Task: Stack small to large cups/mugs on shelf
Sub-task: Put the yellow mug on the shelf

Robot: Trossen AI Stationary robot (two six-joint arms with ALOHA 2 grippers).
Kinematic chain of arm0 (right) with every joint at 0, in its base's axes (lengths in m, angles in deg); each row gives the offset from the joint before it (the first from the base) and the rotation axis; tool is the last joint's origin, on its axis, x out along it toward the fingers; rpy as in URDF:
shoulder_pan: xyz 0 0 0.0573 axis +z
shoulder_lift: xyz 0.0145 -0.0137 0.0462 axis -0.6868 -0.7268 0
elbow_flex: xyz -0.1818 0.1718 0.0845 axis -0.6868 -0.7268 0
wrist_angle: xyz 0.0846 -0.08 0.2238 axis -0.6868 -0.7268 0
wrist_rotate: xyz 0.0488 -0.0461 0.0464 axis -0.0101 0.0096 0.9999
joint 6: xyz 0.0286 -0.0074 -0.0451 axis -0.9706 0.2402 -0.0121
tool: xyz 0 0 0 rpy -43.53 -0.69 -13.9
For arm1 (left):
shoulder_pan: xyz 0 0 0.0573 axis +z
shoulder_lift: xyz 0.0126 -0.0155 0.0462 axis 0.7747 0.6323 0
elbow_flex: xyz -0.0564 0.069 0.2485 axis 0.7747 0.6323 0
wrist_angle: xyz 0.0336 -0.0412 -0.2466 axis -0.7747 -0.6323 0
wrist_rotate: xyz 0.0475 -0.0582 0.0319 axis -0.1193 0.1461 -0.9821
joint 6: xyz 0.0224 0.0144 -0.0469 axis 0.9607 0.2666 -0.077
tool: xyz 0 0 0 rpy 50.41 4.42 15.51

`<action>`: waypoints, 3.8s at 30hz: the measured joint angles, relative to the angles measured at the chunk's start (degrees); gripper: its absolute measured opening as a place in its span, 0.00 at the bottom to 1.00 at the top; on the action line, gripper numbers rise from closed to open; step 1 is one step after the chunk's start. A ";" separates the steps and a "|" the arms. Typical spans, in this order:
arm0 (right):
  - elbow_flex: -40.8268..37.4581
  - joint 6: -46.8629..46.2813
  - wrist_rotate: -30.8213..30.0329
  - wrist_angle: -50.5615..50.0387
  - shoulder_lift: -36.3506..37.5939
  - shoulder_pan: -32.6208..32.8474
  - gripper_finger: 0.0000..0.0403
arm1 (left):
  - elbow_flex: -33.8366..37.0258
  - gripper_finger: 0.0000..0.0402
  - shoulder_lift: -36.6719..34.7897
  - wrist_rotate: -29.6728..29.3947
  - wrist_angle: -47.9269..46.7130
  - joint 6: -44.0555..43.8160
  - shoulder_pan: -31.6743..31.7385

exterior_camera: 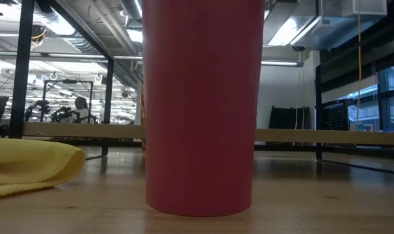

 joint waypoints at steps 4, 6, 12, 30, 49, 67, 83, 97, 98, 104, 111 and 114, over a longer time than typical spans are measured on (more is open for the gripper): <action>-2.36 -0.20 -0.83 4.06 -0.02 -1.43 0.33 | 0.00 0.08 0.01 -0.01 0.00 0.00 0.01; -3.79 -0.23 -0.96 6.04 0.00 -1.96 0.33 | 0.00 0.08 0.00 -0.02 -0.02 0.00 0.00; -6.02 -0.35 0.07 6.45 -0.04 -2.08 0.33 | 0.00 0.08 0.00 -0.02 0.05 0.02 0.02; -7.21 -0.13 2.17 8.56 -0.25 -1.79 0.33 | 0.00 0.08 0.00 -0.04 0.27 0.04 0.01; -11.13 0.97 2.67 14.97 -0.25 -1.78 0.10 | 0.00 0.08 0.02 -0.04 0.47 0.07 0.02; 1.84 17.37 6.30 4.86 2.69 -3.39 0.03 | 0.00 0.08 0.02 -0.04 0.68 10.41 0.01; 24.86 46.21 0.19 -26.75 2.96 -29.60 0.03 | 0.00 0.08 0.00 -0.07 0.61 10.07 0.00; 10.34 48.75 4.63 -19.98 2.93 -40.14 0.04 | 0.00 0.08 0.02 -0.07 0.57 10.05 0.02; 9.18 49.38 4.64 -16.84 2.93 -40.50 0.04 | 0.00 0.08 0.00 -0.07 0.57 10.10 0.02; 2.78 49.00 4.64 -10.18 2.93 -42.70 0.04 | 0.00 0.08 0.02 -0.07 0.57 10.46 0.00; 0.13 49.08 8.02 -9.84 2.93 -43.94 0.04 | 0.00 0.08 0.00 -1.56 0.55 10.45 0.01; 0.10 48.28 8.06 -9.81 2.93 -43.92 0.04 | 0.00 0.08 0.00 -2.35 0.51 10.45 0.00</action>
